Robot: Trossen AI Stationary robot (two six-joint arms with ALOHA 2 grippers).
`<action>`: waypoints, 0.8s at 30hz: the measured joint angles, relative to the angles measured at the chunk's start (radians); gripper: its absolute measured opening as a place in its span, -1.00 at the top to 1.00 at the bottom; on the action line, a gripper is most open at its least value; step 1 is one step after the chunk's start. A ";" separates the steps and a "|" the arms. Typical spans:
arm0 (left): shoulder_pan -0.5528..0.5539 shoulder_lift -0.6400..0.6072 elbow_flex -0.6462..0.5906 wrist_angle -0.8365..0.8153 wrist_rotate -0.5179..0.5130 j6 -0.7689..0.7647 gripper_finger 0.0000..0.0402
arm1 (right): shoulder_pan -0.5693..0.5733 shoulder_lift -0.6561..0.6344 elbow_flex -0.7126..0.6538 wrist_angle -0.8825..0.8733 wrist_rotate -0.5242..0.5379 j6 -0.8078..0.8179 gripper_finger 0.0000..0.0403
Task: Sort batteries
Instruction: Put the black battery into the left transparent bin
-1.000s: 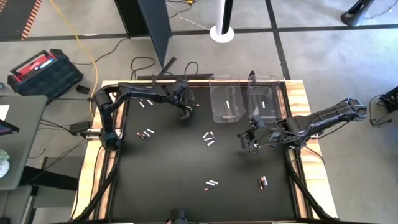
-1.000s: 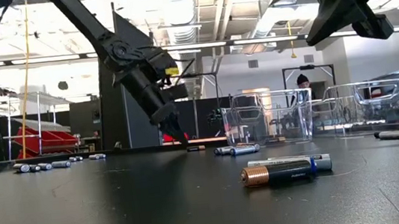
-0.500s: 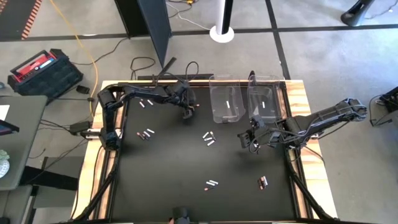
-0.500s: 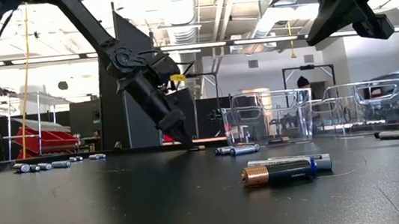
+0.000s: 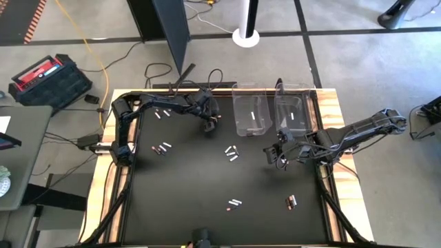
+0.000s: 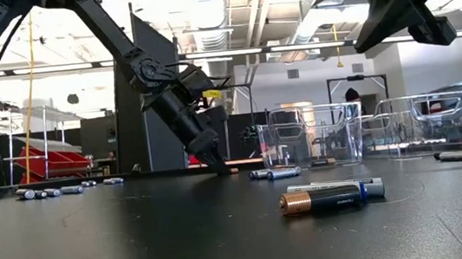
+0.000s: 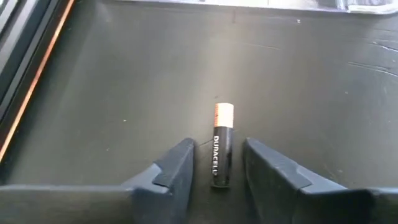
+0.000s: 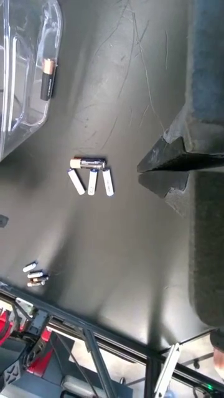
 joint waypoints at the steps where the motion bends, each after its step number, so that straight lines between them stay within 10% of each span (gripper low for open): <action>1: 0.000 0.000 0.000 -0.005 0.000 0.007 0.39 | 0.000 0.000 0.000 0.000 0.000 0.000 0.96; 10: -0.012 -0.002 0.000 -0.027 -0.027 -0.016 0.90 | 0.000 0.000 0.000 0.003 0.000 -0.001 0.96; 24: -0.018 -0.034 0.003 -0.077 -0.044 -0.086 0.85 | 0.000 0.000 0.000 0.003 0.000 -0.003 0.96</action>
